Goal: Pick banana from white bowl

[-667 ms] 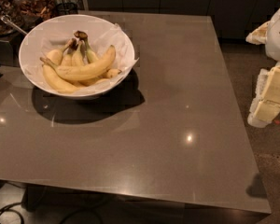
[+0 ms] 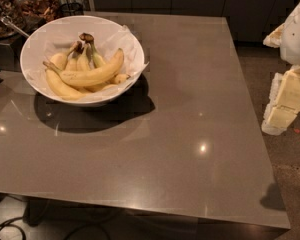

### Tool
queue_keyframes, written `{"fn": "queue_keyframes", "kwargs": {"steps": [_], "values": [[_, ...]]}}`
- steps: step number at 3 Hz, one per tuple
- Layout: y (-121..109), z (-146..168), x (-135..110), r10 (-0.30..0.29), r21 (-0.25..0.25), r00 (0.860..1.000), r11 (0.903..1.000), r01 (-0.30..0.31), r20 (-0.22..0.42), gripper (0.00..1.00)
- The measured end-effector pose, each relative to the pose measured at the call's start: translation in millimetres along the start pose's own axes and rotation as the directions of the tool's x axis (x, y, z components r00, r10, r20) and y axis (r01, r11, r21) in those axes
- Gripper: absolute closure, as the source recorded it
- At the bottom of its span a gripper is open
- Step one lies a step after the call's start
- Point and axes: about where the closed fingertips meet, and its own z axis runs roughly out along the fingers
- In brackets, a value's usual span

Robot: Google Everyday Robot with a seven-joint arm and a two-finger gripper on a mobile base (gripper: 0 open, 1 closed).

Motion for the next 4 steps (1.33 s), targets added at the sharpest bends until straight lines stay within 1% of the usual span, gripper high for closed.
{"fn": "queue_keyframes", "kwargs": {"steps": [1, 2, 3, 4], "values": [[-4, 1, -30, 0.000, -0.021, 0.999, 0.9998, -0.001, -0.054, 0.00], [-10, 8, -73, -0.039, -0.049, 0.995, 0.9982, 0.035, -0.088, 0.00], [-11, 10, -111, -0.109, -0.058, 0.991, 0.9928, 0.104, -0.077, 0.00], [-16, 10, -120, -0.114, -0.025, 0.992, 0.9932, 0.113, -0.052, 0.00]]}}
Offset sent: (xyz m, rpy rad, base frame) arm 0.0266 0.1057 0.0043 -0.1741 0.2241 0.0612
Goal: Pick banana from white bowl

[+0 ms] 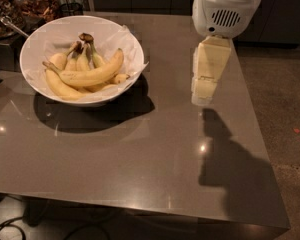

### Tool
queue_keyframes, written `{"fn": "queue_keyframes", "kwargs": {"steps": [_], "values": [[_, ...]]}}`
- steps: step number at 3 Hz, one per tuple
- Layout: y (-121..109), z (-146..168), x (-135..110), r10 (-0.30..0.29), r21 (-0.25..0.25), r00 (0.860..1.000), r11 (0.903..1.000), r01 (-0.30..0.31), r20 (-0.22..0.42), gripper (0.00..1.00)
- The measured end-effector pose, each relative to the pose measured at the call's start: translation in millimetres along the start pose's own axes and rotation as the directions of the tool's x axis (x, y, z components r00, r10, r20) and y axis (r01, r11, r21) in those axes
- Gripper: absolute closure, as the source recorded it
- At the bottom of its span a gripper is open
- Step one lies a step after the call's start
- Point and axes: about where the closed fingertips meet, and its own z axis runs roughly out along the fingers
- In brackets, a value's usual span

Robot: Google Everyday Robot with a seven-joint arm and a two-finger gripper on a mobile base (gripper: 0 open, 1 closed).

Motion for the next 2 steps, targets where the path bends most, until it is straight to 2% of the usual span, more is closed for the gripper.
{"fn": "queue_keyframes", "kwargs": {"steps": [1, 2], "values": [[-10, -2, -35, -0.079, 0.038, 0.997, 0.9962, 0.078, 0.006, 0.00], [-18, 2, -81, -0.191, 0.058, 0.981, 0.9798, 0.192, -0.018, 0.00]]}}
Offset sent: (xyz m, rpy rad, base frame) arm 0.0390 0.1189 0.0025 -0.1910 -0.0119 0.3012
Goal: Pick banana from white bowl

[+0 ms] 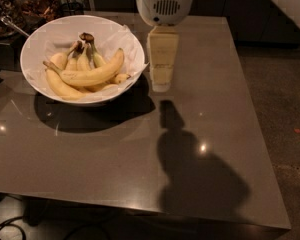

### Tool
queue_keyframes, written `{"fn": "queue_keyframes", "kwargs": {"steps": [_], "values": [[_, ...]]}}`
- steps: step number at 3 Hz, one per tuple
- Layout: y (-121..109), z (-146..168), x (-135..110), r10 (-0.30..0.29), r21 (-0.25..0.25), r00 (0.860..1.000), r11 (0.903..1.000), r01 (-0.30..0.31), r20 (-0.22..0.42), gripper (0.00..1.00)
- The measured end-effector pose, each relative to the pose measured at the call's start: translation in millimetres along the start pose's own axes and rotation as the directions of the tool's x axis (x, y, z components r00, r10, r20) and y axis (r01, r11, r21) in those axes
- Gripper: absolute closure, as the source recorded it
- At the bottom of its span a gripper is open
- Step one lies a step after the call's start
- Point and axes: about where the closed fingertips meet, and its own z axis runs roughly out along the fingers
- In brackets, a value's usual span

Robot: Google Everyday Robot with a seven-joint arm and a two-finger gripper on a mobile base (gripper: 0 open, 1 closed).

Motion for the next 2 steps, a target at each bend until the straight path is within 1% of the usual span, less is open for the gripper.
{"fn": "queue_keyframes", "kwargs": {"steps": [1, 2], "values": [[-14, 13, -33, -0.086, -0.004, 0.996, 0.9963, 0.086, -0.006, 0.00], [-25, 25, -64, -0.167, -0.006, 0.986, 0.9860, 0.167, -0.013, 0.00]]}}
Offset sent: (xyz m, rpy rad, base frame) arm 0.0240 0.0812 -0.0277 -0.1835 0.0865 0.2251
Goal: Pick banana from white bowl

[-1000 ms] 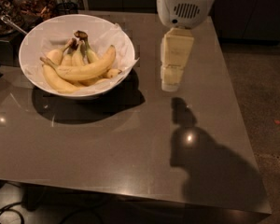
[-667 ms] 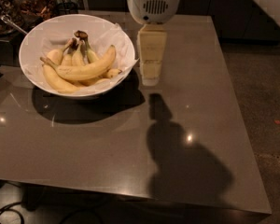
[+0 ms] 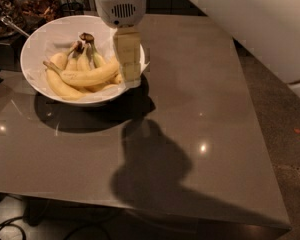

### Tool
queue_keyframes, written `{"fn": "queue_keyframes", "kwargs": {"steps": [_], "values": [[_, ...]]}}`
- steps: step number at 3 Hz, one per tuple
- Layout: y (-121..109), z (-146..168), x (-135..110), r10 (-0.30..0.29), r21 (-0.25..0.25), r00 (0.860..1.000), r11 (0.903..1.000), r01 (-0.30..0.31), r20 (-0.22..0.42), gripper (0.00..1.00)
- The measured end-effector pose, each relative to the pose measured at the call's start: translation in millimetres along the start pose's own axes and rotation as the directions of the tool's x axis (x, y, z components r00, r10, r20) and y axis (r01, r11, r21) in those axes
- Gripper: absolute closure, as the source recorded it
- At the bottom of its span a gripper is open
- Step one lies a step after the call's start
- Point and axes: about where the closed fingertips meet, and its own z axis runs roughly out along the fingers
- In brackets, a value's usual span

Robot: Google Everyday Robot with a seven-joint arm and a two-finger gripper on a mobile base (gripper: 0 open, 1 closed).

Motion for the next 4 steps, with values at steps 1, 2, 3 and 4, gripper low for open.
{"fn": "queue_keyframes", "kwargs": {"steps": [1, 2, 3, 4], "values": [[-12, 7, -25, -0.075, 0.001, 0.997, 0.9971, 0.075, 0.002, 0.00], [-24, 17, -49, -0.137, -0.013, 0.990, 0.9904, 0.138, 0.029, 0.13], [-38, 31, -68, -0.170, -0.031, 0.984, 0.9846, 0.172, 0.053, 0.20], [-44, 51, -79, -0.177, -0.067, 0.982, 0.9812, 0.181, 0.067, 0.26]]}}
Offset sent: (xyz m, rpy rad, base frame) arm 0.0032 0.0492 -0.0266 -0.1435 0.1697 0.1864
